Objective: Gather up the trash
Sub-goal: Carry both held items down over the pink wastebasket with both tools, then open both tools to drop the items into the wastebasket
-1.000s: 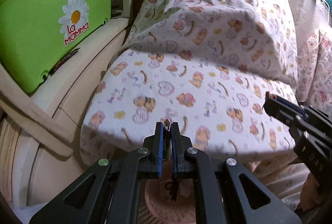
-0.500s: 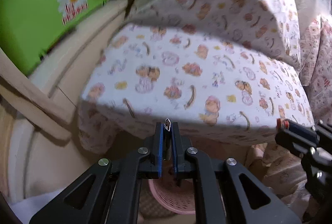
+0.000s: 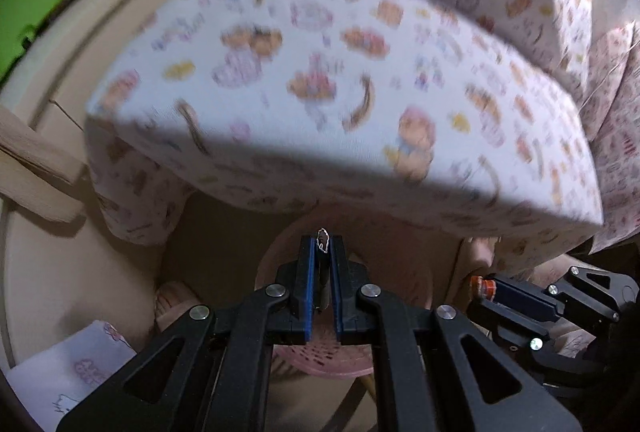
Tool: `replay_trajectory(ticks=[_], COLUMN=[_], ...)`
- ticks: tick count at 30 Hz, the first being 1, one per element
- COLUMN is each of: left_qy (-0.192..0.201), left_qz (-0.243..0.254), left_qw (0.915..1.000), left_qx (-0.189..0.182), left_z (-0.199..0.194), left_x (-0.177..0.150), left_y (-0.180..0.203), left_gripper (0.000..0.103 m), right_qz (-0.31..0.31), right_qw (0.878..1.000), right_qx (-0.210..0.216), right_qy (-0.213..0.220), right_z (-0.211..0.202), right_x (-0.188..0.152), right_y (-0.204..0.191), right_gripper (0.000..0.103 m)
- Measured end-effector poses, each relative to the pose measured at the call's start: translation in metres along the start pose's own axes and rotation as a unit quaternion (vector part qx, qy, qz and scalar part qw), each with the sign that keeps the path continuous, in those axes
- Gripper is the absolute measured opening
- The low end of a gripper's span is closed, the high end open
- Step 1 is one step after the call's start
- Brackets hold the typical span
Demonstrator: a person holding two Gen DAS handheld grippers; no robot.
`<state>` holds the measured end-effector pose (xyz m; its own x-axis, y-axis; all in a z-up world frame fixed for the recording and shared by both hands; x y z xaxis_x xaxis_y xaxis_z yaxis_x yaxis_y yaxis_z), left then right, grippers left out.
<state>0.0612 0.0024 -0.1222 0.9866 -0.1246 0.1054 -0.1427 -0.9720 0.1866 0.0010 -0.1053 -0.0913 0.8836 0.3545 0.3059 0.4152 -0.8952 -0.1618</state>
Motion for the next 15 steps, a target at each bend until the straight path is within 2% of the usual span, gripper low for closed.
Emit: replay_trajectory(ticks=[4, 9, 11, 15], left_qy=[-0.054, -0.108, -0.12, -0.133], left_qz=[0.006, -0.01, -0.02, -0.031], left_qw=[0.9984, 0.9939, 0.9925, 0.9906], left_qx=[0.016, -0.019, -0.008, 0.005], left_z=[0.036, 0.07, 0.081, 0.092], left_x=[-0.01, -0.016, -0.017, -0.016], left_y=[0.008, 0.011, 0.007, 0.0], left_gripper=[0.007, 0.007, 0.007, 0.008], right_qz=[0.025, 0.041, 0.047, 0.051], right_qw=[0.998, 0.995, 0.993, 0.989], right_qx=[0.004, -0.017, -0.046, -0.049], right_qy=[-0.049, -0.088, -0.097, -0.129], right_z=[0.032, 0.063, 0.075, 0.098], right_x=[-0.011, -0.021, -0.025, -0.031], right_y=[0.008, 0.016, 0.02, 0.027], right_gripper=[0.013, 0.013, 0.013, 0.013])
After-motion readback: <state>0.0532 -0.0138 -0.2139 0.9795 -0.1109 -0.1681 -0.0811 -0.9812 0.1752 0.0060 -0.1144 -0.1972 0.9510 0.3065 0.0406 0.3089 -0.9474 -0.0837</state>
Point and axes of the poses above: each gripper's, at about its wrist camera, not at the fingertips, and z roughly the way its jaws point, y to its right, x to its top, the point moved 4 cm from there along z, roughly the way its jaws point, and after that the axes turned 11 degrees about -y, right-handed, at the moved point
